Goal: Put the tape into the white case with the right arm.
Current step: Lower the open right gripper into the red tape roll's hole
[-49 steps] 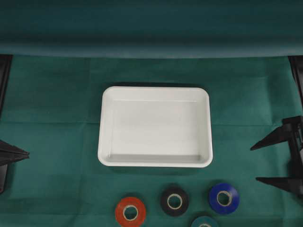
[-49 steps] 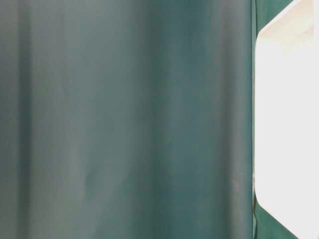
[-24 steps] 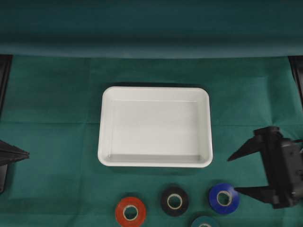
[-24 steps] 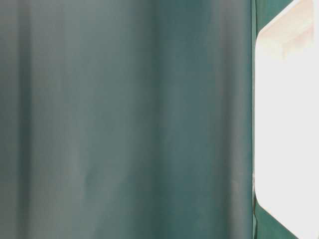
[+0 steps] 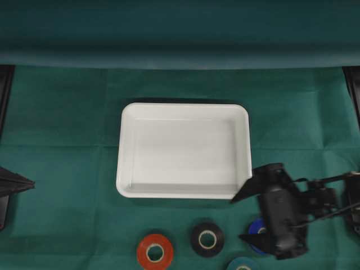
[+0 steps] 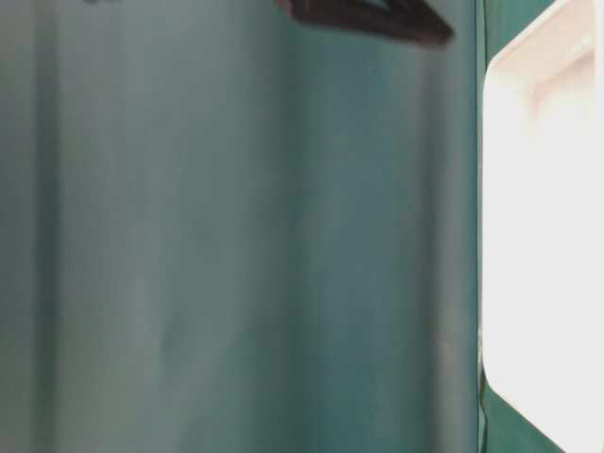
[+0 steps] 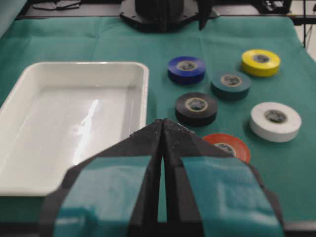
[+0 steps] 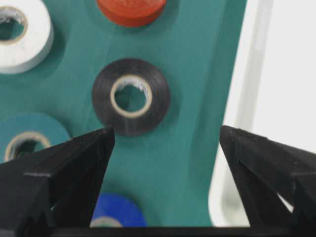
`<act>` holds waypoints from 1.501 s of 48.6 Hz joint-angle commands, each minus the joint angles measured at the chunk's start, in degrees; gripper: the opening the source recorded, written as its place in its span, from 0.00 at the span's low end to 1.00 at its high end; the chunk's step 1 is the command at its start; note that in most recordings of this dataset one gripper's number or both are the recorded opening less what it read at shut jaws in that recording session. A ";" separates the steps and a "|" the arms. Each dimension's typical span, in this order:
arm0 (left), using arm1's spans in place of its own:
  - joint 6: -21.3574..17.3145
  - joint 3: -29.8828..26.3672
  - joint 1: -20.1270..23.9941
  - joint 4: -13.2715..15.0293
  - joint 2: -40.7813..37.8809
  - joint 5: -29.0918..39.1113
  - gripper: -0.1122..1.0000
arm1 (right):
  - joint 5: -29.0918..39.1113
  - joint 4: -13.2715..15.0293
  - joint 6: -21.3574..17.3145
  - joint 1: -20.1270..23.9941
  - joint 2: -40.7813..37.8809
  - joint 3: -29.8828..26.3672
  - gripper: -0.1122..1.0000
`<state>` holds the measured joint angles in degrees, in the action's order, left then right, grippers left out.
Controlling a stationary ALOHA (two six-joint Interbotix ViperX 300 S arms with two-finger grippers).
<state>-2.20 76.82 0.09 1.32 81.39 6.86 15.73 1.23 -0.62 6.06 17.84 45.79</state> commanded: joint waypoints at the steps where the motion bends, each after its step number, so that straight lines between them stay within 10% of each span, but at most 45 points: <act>1: 0.00 -0.62 0.18 0.09 -0.70 -0.62 0.10 | -0.62 -0.18 -0.09 0.18 -2.99 -4.13 0.81; 38: 0.00 -0.35 0.18 0.18 -0.44 -0.62 0.10 | -0.62 -0.18 -0.18 0.88 -27.07 -28.39 0.81; 73: 0.00 -0.53 -0.18 0.18 -0.26 -0.62 0.10 | -0.44 0.09 -0.18 1.85 -34.45 -32.17 0.81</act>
<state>-2.20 77.17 0.09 1.32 81.56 6.86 15.91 1.23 -0.70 7.82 -16.88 14.85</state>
